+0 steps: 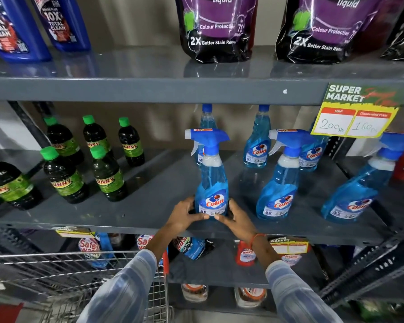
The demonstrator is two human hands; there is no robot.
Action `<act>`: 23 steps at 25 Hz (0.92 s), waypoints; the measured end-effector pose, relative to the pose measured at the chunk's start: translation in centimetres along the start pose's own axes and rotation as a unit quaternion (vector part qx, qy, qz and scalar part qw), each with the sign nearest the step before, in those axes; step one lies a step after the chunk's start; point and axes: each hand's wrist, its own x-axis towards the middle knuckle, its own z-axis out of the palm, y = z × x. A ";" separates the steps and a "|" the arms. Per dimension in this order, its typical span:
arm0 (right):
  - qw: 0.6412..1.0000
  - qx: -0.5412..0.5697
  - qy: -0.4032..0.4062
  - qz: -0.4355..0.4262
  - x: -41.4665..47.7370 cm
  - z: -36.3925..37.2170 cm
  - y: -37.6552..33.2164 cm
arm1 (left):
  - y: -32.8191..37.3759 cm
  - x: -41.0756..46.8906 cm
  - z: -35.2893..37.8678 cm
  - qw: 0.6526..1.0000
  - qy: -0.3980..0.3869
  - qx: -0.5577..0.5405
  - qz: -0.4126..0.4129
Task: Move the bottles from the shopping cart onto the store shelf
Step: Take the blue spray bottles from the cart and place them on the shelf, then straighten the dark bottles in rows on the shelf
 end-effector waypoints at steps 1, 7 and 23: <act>1.000 -0.001 0.004 -0.001 0.0 0.1 -0.1 | 0.0 0.0 0.0 1.000 0.001 -0.005 0.000; 0.999 -0.031 0.014 -0.003 0.0 0.4 -0.7 | 0.5 -0.1 -0.4 1.000 -0.003 -0.026 -0.011; 0.959 0.011 0.227 -0.168 -5.3 9.7 -7.3 | -1.2 -7.6 -7.5 0.923 0.374 0.047 0.073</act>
